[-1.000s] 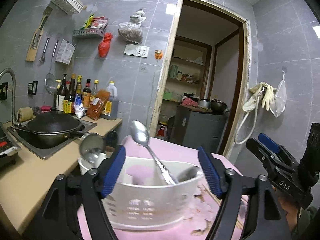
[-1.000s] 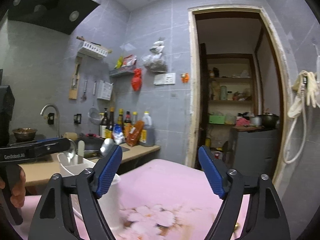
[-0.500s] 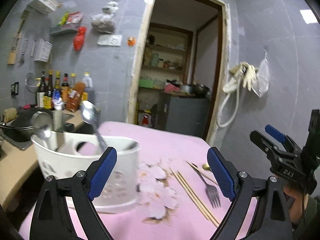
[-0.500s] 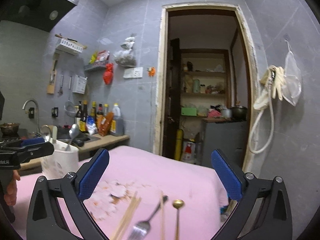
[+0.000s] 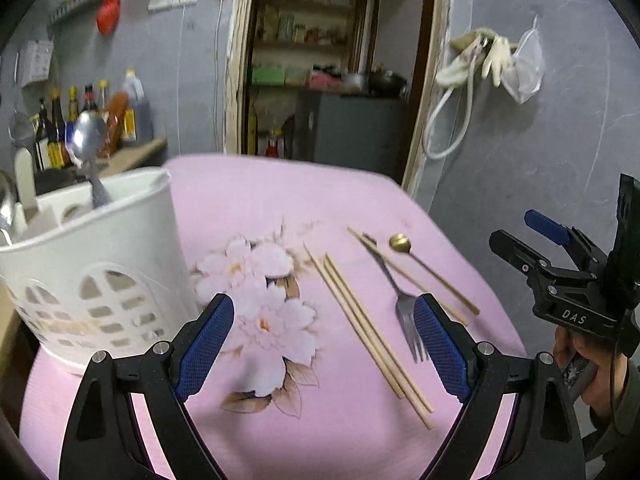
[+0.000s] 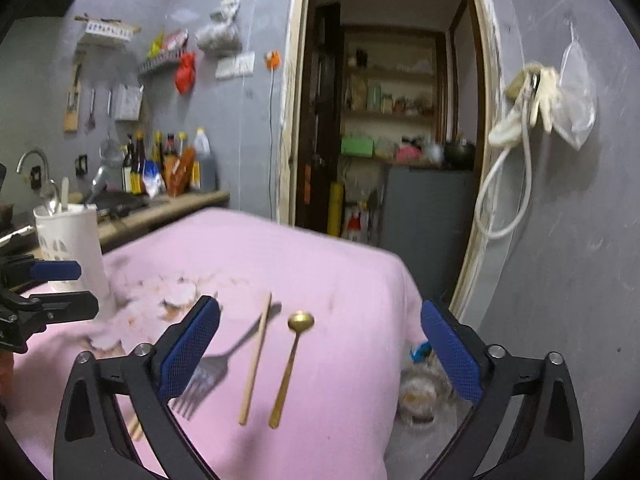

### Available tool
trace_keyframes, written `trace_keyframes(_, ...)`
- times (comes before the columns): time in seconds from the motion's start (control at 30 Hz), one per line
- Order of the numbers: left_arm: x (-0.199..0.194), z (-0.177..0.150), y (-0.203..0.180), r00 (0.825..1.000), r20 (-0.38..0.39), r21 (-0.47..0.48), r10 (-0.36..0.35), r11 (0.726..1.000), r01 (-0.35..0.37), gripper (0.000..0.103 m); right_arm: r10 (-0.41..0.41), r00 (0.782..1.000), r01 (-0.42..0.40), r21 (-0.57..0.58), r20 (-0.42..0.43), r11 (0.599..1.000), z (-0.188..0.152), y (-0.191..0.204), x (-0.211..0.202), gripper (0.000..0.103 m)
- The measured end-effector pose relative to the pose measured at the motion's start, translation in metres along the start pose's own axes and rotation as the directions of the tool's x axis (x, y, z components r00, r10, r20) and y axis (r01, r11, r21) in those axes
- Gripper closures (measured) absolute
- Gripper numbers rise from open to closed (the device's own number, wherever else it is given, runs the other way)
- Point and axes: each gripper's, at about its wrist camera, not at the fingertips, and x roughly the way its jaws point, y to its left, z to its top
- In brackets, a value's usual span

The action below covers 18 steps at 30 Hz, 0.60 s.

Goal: Organize utensils
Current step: 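Move both open tools back over the chopsticks, fork and gold spoon on the cloth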

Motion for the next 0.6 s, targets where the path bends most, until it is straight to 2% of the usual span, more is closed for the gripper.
trace_keyframes(0.07, 0.009, 0.000, 0.002, 0.999, -0.037, -0.009, -0.008, 1.000, 0.007, 0.024, 0.011, 0.999, -0.011, 0.000, -0.053, 1.000, -0.003, -0.002, 0.011, 0.015)
trace_keyframes(0.13, 0.022, 0.002, 0.004, 0.996, -0.087, -0.017, -0.019, 1.000, 0.018, 0.038, 0.020, 0.995, -0.020, -0.002, -0.098, 1.000, -0.005, -0.004, 0.022, 0.021)
trace_keyframes(0.37, 0.052, 0.006, 0.012, 0.976, -0.205, -0.060, -0.070, 0.996, 0.059, 0.064, 0.048, 0.975, -0.052, -0.014, -0.219, 0.999, -0.011, -0.005, 0.049, 0.032)
trace_keyframes(0.43, 0.061, 0.009, 0.013, 0.970, -0.229, -0.070, -0.079, 0.995, 0.065, 0.068, 0.052, 0.969, -0.060, -0.022, -0.243, 0.998, -0.013, -0.005, 0.055, 0.036)
trace_keyframes(0.6, 0.081, 0.014, 0.018, 0.959, -0.269, -0.094, -0.091, 0.993, 0.067, 0.073, 0.065, 0.957, -0.075, -0.024, -0.282, 0.997, -0.016, -0.006, 0.067, 0.038)
